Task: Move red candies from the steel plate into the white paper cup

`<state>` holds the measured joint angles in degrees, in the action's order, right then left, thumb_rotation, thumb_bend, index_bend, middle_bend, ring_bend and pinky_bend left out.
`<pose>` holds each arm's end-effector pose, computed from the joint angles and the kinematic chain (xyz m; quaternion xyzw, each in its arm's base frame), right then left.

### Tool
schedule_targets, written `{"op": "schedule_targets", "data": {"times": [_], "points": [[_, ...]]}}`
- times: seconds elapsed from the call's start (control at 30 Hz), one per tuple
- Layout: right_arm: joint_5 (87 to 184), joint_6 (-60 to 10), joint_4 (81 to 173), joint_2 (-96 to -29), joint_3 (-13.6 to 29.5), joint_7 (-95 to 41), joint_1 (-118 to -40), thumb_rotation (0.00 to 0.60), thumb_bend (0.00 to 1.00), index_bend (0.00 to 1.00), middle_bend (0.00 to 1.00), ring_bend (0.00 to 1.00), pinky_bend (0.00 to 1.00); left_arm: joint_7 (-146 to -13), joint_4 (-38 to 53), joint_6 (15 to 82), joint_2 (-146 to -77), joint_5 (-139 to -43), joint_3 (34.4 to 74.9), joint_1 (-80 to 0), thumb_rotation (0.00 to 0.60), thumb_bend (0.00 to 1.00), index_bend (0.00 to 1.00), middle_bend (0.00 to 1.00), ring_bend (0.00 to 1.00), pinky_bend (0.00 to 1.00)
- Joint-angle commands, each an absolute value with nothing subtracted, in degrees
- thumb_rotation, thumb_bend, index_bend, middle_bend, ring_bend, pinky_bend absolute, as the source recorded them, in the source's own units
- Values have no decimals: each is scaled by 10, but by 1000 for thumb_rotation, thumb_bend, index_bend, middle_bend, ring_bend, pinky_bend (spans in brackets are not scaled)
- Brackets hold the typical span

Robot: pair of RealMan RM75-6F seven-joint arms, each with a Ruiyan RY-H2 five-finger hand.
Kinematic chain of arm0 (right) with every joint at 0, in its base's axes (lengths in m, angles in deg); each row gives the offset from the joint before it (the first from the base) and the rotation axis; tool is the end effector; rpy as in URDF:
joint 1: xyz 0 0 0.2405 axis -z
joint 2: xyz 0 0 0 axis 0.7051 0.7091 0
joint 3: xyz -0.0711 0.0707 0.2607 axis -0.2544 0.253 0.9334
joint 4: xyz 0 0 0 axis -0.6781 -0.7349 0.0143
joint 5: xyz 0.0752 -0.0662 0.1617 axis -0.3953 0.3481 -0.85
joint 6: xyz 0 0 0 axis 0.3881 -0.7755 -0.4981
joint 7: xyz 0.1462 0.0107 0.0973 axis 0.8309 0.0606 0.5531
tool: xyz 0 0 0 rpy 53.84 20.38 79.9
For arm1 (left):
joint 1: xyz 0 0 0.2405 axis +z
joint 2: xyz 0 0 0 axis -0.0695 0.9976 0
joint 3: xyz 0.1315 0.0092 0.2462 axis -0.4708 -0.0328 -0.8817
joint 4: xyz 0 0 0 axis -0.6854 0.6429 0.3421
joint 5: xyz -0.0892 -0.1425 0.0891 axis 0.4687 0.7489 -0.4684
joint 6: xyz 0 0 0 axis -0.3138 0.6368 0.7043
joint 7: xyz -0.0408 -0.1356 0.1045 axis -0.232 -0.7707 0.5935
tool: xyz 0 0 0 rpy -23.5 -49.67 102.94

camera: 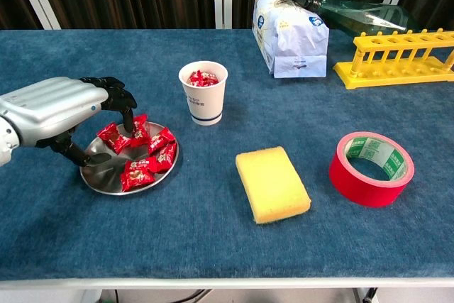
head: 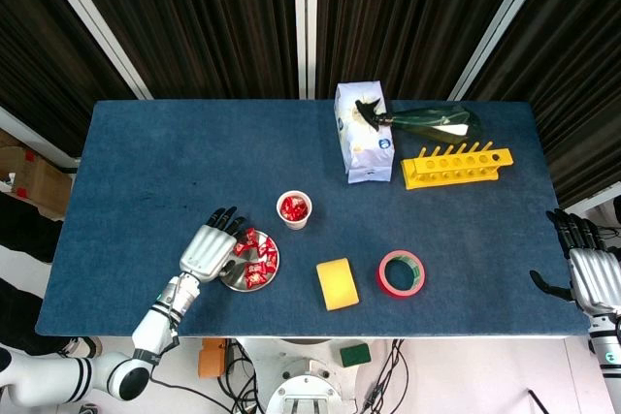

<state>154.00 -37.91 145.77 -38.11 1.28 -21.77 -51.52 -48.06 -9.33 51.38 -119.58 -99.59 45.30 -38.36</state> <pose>-0.3405 -0.2246 0.2017 0.5841 -0.4464 0.3621 0.5730 -0.1903 0.3075 -0.0299 -0.7782 -0.3208 -0.3218 0.4335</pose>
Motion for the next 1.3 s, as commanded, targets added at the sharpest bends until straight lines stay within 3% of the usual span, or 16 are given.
{"op": "schedule_targets", "data": {"times": [0.03, 0.47, 0.93, 1.3], "points": [[1540, -379, 1458, -381, 13, -218, -515, 600, 240, 16, 29, 0, 0, -478, -81, 511, -1201, -1001, 458, -384, 600, 264, 367, 164, 25, 105], [1541, -378, 1458, -382, 12, -220, -516, 600, 240, 16, 30, 0, 0, -452, -77, 497, -1202, -992, 468, -380, 600, 292, 382, 154, 23, 98], [1540, -379, 1458, -381, 12, -219, -515, 600, 240, 16, 32, 0, 0, -437, -69, 493, -1210, -988, 473, -373, 600, 345, 534, 159, 23, 98], [1540, -379, 1458, -380, 13, -217, -515, 600, 240, 16, 33, 0, 0, -459, -152, 531, -1161, -1022, 499, -365, 600, 351, 560, 165, 23, 98]]}}
